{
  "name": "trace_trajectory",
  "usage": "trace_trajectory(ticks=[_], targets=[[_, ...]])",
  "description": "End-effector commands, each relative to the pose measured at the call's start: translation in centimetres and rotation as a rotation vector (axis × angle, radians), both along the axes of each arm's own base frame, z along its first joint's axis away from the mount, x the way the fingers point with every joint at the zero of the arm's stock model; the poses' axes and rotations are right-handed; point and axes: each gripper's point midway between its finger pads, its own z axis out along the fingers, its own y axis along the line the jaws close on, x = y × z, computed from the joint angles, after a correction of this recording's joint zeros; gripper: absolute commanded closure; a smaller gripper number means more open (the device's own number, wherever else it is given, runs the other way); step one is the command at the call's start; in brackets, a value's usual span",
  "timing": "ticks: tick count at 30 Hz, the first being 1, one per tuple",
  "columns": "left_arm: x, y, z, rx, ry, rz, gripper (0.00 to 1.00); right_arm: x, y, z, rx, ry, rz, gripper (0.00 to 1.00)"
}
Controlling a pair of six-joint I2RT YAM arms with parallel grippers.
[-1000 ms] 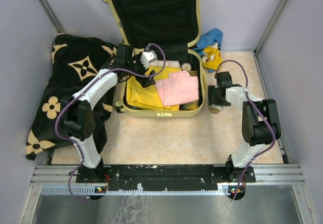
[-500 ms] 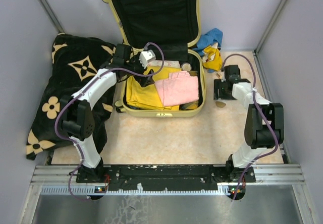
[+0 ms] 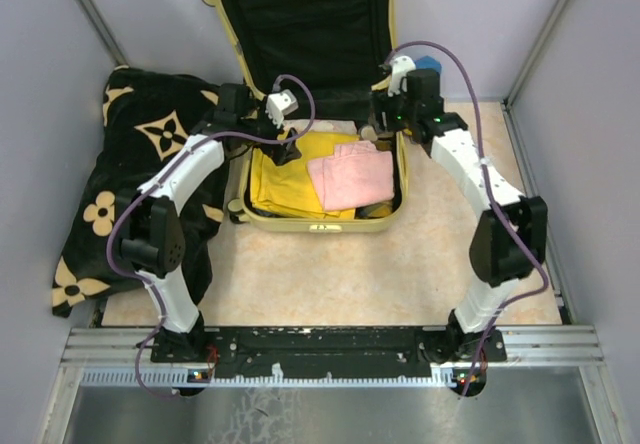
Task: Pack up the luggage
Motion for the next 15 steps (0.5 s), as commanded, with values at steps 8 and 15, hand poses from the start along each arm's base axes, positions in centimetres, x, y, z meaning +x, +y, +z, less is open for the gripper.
trace_trajectory(ticks=[8, 15], targets=[[0.6, 0.3, 1.1, -0.038, -0.013, 0.006, 0.04, 8.4, 3.4, -4.0, -0.052, -0.058, 0.022, 0.46], [0.7, 0.5, 1.0, -0.027, -0.013, 0.007, 0.04, 9.8, 3.2, -3.7, -0.055, -0.052, -0.009, 0.12]])
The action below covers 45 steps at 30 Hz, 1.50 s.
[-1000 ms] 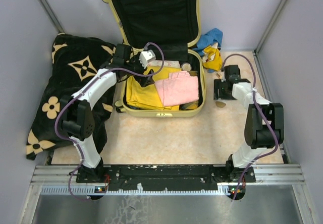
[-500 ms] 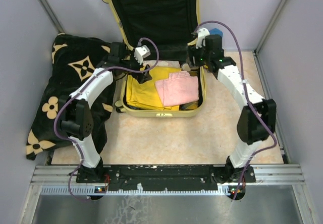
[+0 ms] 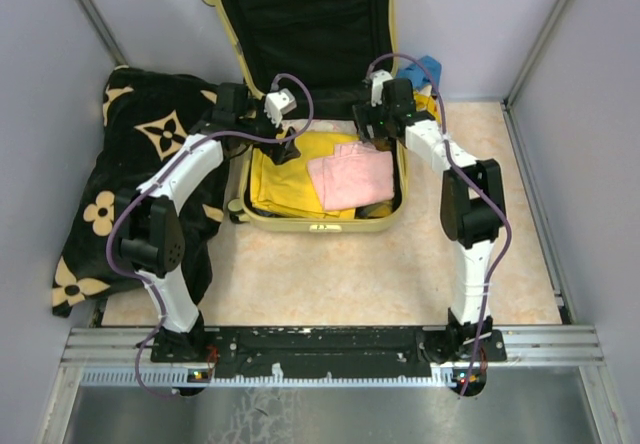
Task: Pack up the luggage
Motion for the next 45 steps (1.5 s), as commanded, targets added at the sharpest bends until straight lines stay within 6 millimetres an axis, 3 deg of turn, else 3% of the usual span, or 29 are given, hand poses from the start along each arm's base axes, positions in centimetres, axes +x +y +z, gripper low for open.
trace_trajectory(ticks=[1, 3, 7, 12, 15, 19, 23, 25, 32, 38, 45], targets=[[0.4, 0.0, 0.9, -0.014, -0.018, -0.008, 0.04, 2.5, 0.1, 8.3, 0.052, -0.182, -0.023, 0.07], [0.6, 0.1, 1.0, -0.011, -0.024, -0.004, 0.04, 2.0, -0.2, 9.5, 0.07, -0.185, -0.013, 0.01], [0.7, 0.0, 1.3, -0.016, -0.027, -0.007, 0.04, 0.7, -1.7, 12.0, 0.117, -0.176, 0.021, 0.01], [0.8, -0.1, 1.6, -0.02, -0.034, -0.013, 0.04, -1.7, -6.7, 12.7, 0.164, -0.125, 0.055, 0.01], [0.9, -0.1, 1.8, -0.022, -0.04, -0.015, 0.04, -2.9, -10.1, 11.5, 0.144, -0.082, 0.028, 0.04], [1.1, -0.3, 2.0, -0.023, -0.043, -0.019, 0.04, -4.4, -14.5, 9.1, 0.17, 0.009, -0.004, 0.15], [1.0, -0.5, 1.9, -0.031, -0.036, -0.03, 0.04, -5.0, -18.6, 5.5, 0.138, 0.099, -0.049, 0.27], [1.1, -0.5, 1.8, -0.034, -0.028, -0.029, 0.04, -4.9, -19.6, 3.6, 0.114, 0.146, -0.058, 0.31], [1.2, -0.4, 1.6, -0.026, -0.019, -0.023, 0.05, -2.6, -20.7, -2.0, 0.076, 0.239, -0.06, 0.43], [1.4, -0.3, 1.5, -0.021, -0.013, -0.006, 0.05, -0.4, -20.4, -5.1, 0.028, 0.27, -0.039, 0.49], [1.5, 0.0, 1.2, -0.015, -0.006, 0.012, 0.05, 0.3, -19.8, -8.0, -0.045, 0.301, -0.021, 0.6]])
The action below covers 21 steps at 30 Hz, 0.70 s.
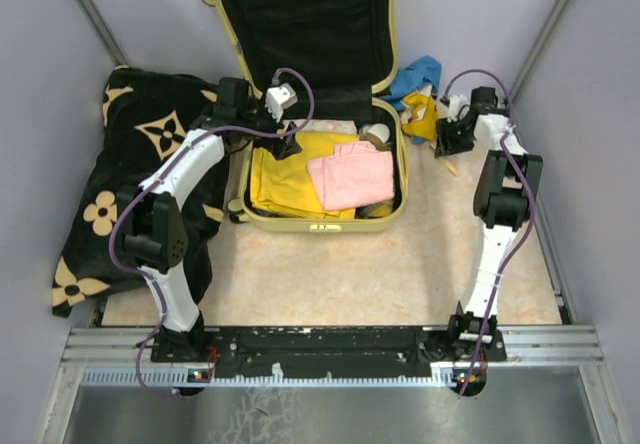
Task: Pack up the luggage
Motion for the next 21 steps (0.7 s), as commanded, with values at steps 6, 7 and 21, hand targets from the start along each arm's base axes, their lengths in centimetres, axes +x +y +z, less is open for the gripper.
trace_trajectory(ticks=[6, 7, 21], targets=[[0.7, 0.2, 0.9, -0.015, -0.012, 0.022, 0.05, 0.0, 0.3, 0.2, -0.148, -0.044, 0.084, 0.74], [0.7, 0.1, 0.9, -0.017, -0.01, 0.02, 0.05, -0.3, 0.0, 0.5, -0.158, -0.048, 0.081, 0.77], [0.7, 0.6, 2.4, -0.09, -0.009, 0.049, 0.05, -1.5, 5.3, 18.2, 0.018, -0.332, 0.145, 0.85]])
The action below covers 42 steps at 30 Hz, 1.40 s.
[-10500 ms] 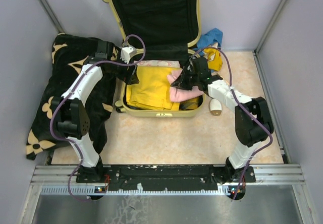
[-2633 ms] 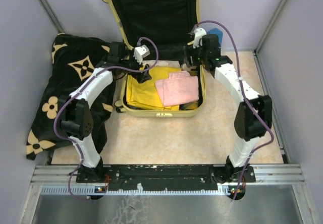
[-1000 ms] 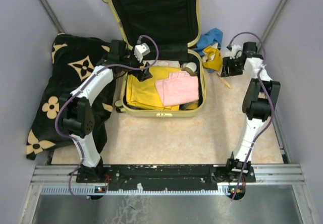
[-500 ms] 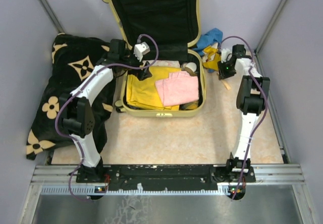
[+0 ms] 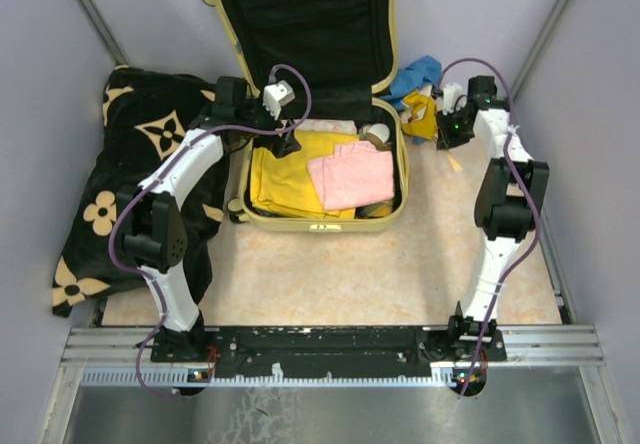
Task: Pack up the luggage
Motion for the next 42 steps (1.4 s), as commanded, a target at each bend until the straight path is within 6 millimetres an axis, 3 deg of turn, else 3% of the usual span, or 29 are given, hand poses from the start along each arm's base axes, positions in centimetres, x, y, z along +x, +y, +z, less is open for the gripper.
trace_trajectory(ticks=[1, 5, 8, 13, 17, 22, 27, 34, 38, 42], targets=[[0.4, 0.5, 2.3, -0.057, -0.035, 0.018, 0.05, 0.7, 4.4, 12.4, 0.111, -0.254, 0.084, 0.85], [1.1, 1.9, 3.3, -0.076, -0.054, 0.058, 0.05, 0.8, 8.5, 15.6, 0.194, -0.317, 0.143, 0.83], [2.0, 3.3, 4.2, -0.097, -0.066, 0.107, 0.05, 1.3, 11.8, 16.7, 0.249, -0.342, 0.184, 0.82], [4.3, 6.8, 5.8, -0.098, -0.126, 0.223, 0.05, 1.8, 17.3, 15.1, 0.287, -0.321, 0.264, 0.82], [6.4, 10.0, 7.6, -0.13, -0.169, 0.327, 0.05, 3.1, 19.9, 12.9, 0.279, -0.314, 0.283, 0.81], [8.9, 13.8, 9.9, -0.218, -0.222, 0.457, 0.03, 5.7, 20.1, 9.9, 0.27, -0.292, 0.235, 0.77], [11.5, 17.6, 10.9, -0.294, -0.273, 0.572, 0.0, 7.4, 19.5, 8.4, 0.23, -0.306, 0.194, 0.6], [14.4, 19.2, 12.2, -0.331, -0.378, 0.598, 0.0, 7.3, 18.4, 11.2, 0.194, -0.362, 0.156, 0.22], [15.0, 18.4, 13.9, -0.431, -0.465, 0.497, 0.01, 6.5, 17.4, 13.7, 0.187, -0.406, 0.157, 0.13], [16.3, 17.6, 14.9, -0.533, -0.477, 0.421, 0.07, 6.1, 15.3, 14.9, 0.191, -0.405, 0.118, 0.12]])
